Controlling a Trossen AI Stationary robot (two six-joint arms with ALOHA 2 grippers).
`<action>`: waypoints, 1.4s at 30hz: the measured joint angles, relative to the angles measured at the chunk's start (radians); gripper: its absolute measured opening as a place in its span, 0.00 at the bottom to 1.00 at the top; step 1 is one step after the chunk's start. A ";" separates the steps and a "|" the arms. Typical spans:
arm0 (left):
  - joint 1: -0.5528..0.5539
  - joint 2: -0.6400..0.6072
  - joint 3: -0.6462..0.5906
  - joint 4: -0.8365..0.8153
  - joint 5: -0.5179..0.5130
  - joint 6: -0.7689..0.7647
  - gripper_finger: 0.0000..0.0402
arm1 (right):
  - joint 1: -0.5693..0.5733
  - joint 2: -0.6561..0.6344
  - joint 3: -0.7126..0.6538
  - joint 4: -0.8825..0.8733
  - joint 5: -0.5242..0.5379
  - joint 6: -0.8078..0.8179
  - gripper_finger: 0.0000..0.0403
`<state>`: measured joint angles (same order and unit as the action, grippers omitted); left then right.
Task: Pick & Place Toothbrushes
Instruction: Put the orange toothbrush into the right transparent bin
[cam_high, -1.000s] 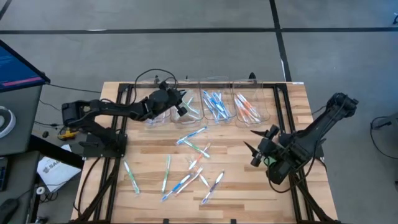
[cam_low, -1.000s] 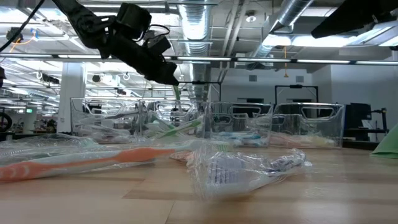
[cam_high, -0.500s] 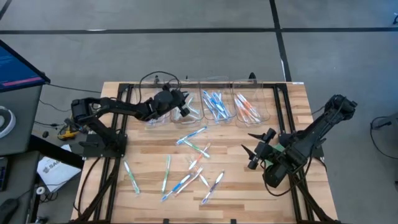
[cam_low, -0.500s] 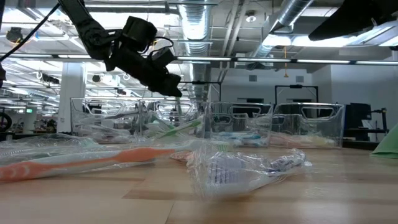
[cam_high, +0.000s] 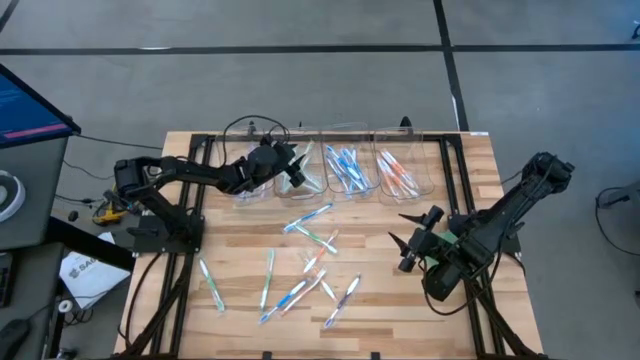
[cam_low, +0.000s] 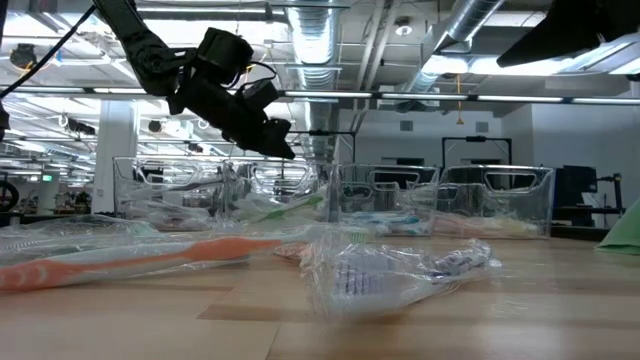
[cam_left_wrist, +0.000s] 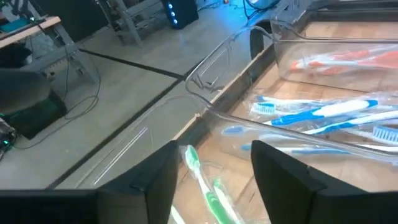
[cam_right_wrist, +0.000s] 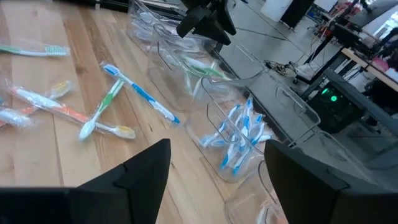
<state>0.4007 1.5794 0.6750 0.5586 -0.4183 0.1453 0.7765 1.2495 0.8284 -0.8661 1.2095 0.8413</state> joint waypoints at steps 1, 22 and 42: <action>0.000 0.000 0.000 0.001 0.000 -0.001 0.50 | -0.002 0.000 0.000 0.000 0.000 -0.006 0.63; -0.284 -0.285 0.000 -0.199 0.001 0.134 0.44 | -0.145 0.000 0.000 0.294 -0.368 -0.379 0.63; -0.572 -0.296 -0.018 -0.423 0.118 0.108 0.39 | -0.197 0.225 0.001 0.687 -0.529 -0.661 0.63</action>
<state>-0.1717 1.2835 0.6571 0.1356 -0.3000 0.2537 0.5797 1.4749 0.8290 -0.1789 0.6804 0.1804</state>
